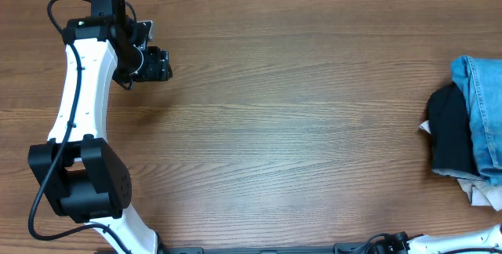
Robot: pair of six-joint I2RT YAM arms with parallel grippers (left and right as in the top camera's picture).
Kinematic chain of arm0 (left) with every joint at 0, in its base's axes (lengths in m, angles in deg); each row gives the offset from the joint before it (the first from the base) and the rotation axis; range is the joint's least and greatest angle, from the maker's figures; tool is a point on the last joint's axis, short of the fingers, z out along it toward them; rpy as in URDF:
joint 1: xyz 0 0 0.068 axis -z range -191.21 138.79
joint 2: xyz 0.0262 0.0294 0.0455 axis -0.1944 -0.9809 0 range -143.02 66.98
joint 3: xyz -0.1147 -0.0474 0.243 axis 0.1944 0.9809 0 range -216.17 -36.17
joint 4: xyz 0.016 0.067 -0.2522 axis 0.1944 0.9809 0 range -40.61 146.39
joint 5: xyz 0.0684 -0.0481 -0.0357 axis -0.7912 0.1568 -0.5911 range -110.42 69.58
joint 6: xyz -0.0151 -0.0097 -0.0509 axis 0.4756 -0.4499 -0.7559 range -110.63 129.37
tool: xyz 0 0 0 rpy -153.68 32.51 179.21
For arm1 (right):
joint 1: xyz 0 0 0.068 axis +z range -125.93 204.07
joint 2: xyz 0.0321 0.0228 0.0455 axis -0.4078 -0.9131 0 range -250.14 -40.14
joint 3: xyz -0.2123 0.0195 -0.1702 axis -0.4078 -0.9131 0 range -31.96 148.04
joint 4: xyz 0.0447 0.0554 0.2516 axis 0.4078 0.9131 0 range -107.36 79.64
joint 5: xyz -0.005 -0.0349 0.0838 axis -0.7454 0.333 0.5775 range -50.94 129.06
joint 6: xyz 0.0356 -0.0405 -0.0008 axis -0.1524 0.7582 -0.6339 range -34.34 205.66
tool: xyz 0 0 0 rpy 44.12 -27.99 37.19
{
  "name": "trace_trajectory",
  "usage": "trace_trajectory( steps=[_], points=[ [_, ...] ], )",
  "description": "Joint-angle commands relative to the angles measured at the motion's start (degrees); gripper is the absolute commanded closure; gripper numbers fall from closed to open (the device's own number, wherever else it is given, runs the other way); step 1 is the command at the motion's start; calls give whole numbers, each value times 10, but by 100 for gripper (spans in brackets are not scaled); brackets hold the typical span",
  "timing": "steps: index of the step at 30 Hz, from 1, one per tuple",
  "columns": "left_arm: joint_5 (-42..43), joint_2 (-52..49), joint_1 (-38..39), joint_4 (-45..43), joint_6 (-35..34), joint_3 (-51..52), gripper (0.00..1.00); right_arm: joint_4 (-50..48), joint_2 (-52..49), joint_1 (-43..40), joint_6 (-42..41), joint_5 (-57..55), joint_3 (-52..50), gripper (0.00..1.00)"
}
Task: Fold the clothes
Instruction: 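Carry the jeans right and place it on the dark clothes pile, then release the jeans and withdraw the right gripper from the pile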
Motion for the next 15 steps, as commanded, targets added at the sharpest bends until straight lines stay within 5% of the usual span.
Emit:
trace_trajectory(
  steps=[1, 11, 15],
  points=[
    [-3, 11, 0, 0, -1, -11, 26, 1, 38, 65, 6, -8, -7, 0],
    [-1, 11, 0, -4, -2, -11, 26, 0, 212, 98, 5, -5, -123, 0],
    [-1, 11, 0, -2, -2, -11, 25, -7, 253, 210, 119, 80, -122, 4]
  ],
)
